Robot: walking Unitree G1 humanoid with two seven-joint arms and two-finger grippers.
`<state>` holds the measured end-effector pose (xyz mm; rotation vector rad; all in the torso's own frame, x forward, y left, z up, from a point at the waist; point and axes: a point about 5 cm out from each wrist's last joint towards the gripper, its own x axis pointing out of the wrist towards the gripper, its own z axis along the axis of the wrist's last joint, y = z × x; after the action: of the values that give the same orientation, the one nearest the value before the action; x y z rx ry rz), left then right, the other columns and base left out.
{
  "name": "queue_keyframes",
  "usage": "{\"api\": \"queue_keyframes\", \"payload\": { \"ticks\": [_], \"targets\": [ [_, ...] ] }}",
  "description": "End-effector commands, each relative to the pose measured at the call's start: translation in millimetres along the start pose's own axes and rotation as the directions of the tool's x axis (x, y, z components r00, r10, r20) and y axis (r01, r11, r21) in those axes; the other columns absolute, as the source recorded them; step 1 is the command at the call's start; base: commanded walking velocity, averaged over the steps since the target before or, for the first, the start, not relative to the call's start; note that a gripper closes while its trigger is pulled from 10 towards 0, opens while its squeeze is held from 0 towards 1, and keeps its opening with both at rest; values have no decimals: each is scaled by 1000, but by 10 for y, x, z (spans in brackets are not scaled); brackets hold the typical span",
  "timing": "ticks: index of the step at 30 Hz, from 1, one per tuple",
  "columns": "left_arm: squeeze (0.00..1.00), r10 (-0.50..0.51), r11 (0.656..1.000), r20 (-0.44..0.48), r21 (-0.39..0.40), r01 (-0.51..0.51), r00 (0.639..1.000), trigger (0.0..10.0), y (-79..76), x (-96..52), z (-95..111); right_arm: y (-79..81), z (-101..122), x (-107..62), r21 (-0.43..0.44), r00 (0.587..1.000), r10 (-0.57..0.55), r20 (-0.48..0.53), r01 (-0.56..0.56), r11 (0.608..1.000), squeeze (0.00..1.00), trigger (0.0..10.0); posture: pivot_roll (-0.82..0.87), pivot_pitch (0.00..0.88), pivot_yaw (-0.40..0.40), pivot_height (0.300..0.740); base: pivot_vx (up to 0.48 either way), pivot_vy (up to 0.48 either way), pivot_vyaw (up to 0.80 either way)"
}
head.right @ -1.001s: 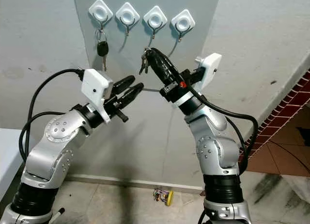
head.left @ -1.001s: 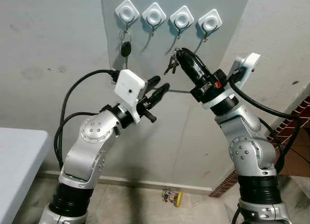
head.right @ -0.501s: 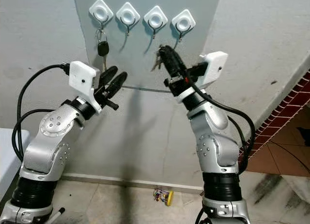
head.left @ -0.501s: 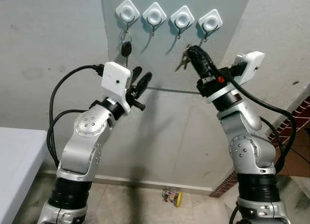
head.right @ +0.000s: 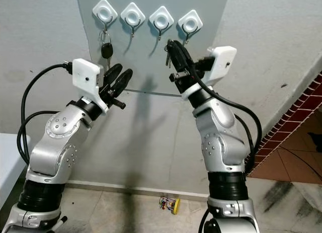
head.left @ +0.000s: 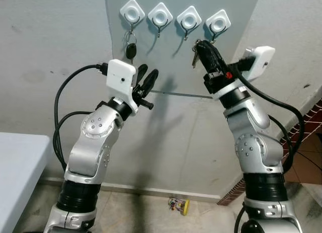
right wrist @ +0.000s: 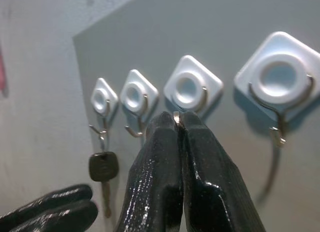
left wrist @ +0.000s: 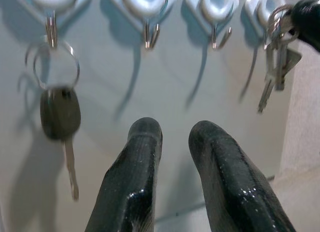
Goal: Hang keys on a hook
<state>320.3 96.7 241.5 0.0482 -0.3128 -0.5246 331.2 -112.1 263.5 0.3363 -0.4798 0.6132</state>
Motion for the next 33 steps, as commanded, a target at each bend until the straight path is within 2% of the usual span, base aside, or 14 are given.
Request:
{"api": "queue_keyframes", "payload": {
  "ticks": [1,19,33],
  "targets": [
    [0,-14,1000,19,3,14,1000,10000,-33,35,47,-15,27,39,5,1000,14,3,-14,1000,0,10000,-107,0,-57,740,0,0,0],
    [0,-42,999,13,3,42,999,10000,-84,56,64,20,-49,279,92,997,83,-8,-82,992,0,10000,-87,2,-68,740,0,0,0],
    [0,-40,999,5,2,40,999,10000,-86,40,64,-92,-58,433,105,999,46,-7,-45,993,0,10000,-81,10,-72,740,0,0,0]
  ]
}}
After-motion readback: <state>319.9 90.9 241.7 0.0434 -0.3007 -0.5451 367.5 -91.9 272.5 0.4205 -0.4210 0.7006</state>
